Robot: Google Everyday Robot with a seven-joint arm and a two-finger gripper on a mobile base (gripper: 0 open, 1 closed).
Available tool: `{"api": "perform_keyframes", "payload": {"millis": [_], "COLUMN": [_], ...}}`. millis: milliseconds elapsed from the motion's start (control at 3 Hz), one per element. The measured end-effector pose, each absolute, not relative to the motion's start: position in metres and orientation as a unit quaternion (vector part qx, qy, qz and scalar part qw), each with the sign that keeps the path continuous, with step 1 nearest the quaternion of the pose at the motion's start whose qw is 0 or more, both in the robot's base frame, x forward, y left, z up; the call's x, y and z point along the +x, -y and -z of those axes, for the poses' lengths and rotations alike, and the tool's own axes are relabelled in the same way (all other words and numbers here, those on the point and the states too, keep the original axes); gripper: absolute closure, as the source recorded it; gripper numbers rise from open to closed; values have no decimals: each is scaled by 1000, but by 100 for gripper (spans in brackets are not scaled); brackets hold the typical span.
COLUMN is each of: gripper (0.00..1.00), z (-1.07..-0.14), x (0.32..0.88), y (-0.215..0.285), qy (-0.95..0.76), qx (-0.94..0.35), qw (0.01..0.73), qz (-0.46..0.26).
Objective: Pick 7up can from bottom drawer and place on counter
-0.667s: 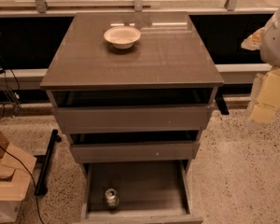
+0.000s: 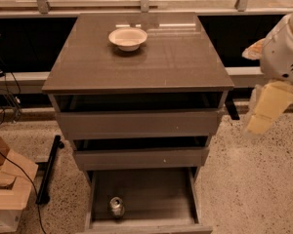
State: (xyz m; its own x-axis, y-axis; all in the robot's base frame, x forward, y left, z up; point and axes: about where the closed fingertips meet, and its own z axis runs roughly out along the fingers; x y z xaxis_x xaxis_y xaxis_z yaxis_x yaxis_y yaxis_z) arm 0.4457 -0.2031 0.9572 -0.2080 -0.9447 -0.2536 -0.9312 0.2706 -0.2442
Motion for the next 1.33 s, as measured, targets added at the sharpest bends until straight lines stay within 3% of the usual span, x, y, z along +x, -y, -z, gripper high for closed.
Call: {"api": "perform_keyframes", "payload": {"millis": [1000, 1333], "gripper": [0, 0], "z": [-789, -715], "x": [503, 531], "y": [96, 60], "qy": [-751, -746], "qx": [-570, -550], "qw": [293, 295], "qz": [-159, -233]}}
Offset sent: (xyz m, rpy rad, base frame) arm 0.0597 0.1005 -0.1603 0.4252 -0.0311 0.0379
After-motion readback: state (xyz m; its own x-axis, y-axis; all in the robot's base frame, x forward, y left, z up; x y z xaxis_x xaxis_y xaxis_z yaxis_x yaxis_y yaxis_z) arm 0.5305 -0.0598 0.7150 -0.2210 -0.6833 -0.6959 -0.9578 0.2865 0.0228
